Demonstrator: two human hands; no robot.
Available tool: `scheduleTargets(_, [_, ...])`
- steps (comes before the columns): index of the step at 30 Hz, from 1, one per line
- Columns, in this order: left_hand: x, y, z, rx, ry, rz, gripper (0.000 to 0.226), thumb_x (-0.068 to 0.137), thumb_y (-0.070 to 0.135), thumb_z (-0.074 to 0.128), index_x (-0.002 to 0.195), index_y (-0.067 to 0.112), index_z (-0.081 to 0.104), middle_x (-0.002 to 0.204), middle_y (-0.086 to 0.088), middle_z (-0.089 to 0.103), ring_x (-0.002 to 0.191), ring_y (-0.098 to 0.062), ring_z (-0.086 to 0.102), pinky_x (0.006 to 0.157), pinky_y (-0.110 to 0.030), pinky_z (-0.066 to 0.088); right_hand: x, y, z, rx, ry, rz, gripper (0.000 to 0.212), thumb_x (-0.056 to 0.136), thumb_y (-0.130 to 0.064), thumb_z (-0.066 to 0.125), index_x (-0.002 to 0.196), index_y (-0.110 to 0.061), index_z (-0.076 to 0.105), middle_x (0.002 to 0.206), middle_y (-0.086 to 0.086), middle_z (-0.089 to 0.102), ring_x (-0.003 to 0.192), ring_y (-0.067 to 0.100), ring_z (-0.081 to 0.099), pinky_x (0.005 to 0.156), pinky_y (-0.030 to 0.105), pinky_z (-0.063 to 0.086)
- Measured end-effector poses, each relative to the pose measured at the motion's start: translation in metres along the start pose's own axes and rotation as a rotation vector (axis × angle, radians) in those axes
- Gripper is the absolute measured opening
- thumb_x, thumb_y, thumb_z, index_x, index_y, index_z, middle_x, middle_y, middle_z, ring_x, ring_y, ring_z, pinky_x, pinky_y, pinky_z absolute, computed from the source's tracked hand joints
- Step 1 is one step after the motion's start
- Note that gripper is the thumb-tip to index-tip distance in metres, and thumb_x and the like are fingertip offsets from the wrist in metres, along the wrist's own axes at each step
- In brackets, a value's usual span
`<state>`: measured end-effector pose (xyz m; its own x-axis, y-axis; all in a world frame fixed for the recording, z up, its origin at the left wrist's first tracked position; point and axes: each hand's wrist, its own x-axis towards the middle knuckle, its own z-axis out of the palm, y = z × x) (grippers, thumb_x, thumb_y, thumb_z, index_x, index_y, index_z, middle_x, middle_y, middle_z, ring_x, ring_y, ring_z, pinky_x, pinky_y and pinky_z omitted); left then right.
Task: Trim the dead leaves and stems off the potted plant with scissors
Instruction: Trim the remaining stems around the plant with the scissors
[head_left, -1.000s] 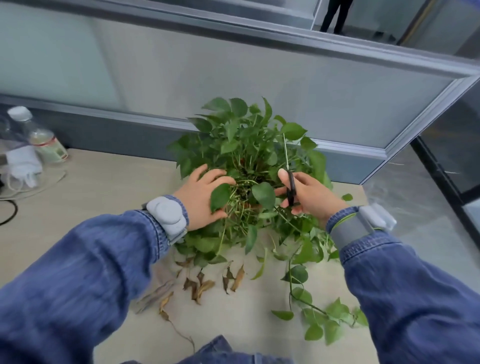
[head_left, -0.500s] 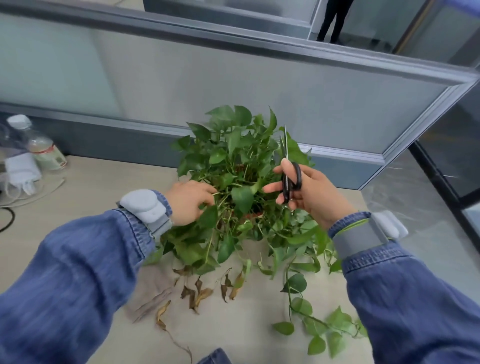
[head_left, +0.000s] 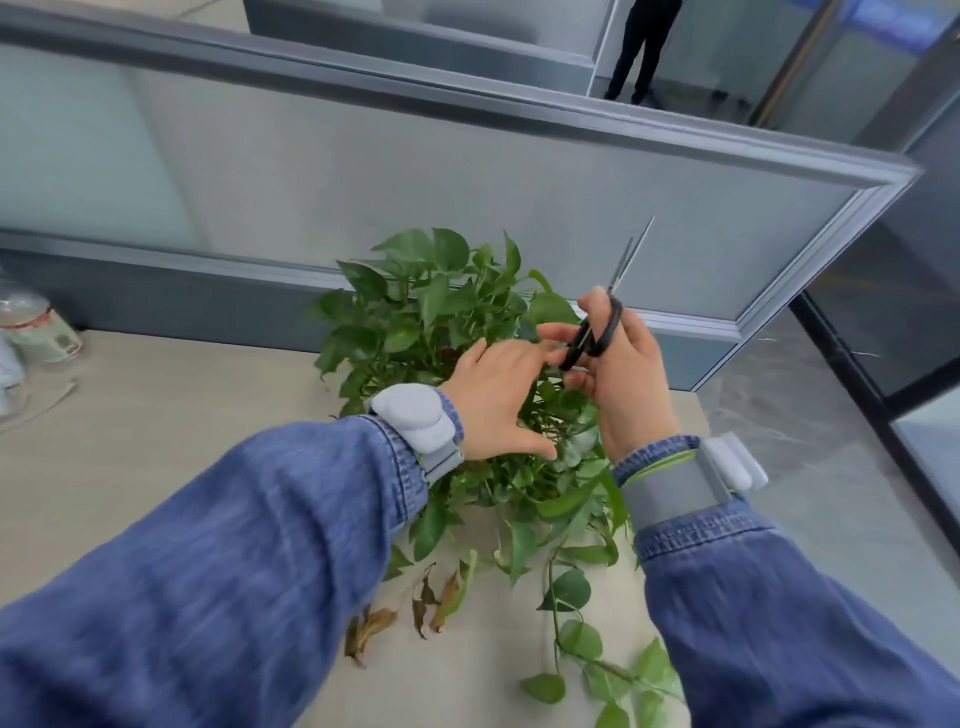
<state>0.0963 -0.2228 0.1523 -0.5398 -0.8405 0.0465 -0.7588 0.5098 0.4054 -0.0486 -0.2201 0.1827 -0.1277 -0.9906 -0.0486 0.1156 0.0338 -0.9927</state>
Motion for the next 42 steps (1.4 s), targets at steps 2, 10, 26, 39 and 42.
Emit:
scheduleTargets(2, [0.01, -0.007, 0.007, 0.16, 0.015, -0.049, 0.085, 0.076, 0.055, 0.066, 0.145, 0.028, 0.025, 0.126, 0.001, 0.052, 0.124, -0.024, 0.042, 0.106, -0.048, 0.029, 0.002, 0.001, -0.004, 0.006, 0.003, 0.016, 0.032, 0.096, -0.05, 0.056, 0.108, -0.02, 0.06, 0.092, 0.011, 0.078, 0.068, 0.016, 0.066, 0.05, 0.021, 0.046])
scheduleTargets(10, [-0.003, -0.052, -0.008, -0.655, 0.424, -0.429, 0.03, 0.087, 0.006, 0.066, 0.117, 0.009, 0.061, 0.106, -0.005, 0.067, 0.095, -0.019, 0.063, 0.086, -0.012, 0.041, 0.012, 0.012, -0.013, 0.034, -0.039, 0.096, 0.031, 0.099, -0.045, 0.055, 0.109, -0.016, 0.059, 0.092, 0.014, 0.077, 0.057, 0.015, 0.063, 0.046, 0.02, 0.043])
scheduleTargets(26, [-0.008, -0.051, -0.006, -1.086, 0.45, -0.589, 0.024, 0.086, 0.01, 0.068, 0.107, -0.001, 0.066, 0.09, -0.007, 0.072, 0.081, -0.022, 0.067, 0.08, -0.036, 0.054, 0.012, 0.034, -0.002, -0.286, -0.036, 0.19, 0.035, 0.093, -0.052, 0.061, 0.11, -0.022, 0.062, 0.087, 0.0, 0.074, 0.067, 0.013, 0.064, 0.047, 0.023, 0.05])
scheduleTargets(39, [-0.012, 0.049, -0.031, 0.084, 0.409, 0.355, 0.018, 0.079, 0.007, 0.044, 0.083, 0.009, 0.061, 0.085, -0.006, 0.06, 0.081, -0.025, 0.054, 0.075, -0.038, 0.041, 0.002, 0.049, -0.012, -0.365, -0.021, 0.208, 0.016, 0.087, -0.031, 0.053, 0.097, -0.019, 0.057, 0.095, 0.005, 0.065, 0.099, 0.034, 0.064, 0.09, 0.048, 0.054])
scheduleTargets(42, [-0.005, 0.036, -0.014, 0.305, 0.028, 0.109, 0.019, 0.093, 0.021, 0.036, 0.095, 0.017, 0.055, 0.092, -0.002, 0.062, 0.086, -0.025, 0.057, 0.085, -0.036, 0.039, 0.0, 0.049, -0.026, -0.35, 0.075, 0.287, 0.019, 0.094, -0.03, 0.054, 0.103, -0.014, 0.058, 0.089, 0.005, 0.063, 0.084, 0.028, 0.066, 0.074, 0.046, 0.061])
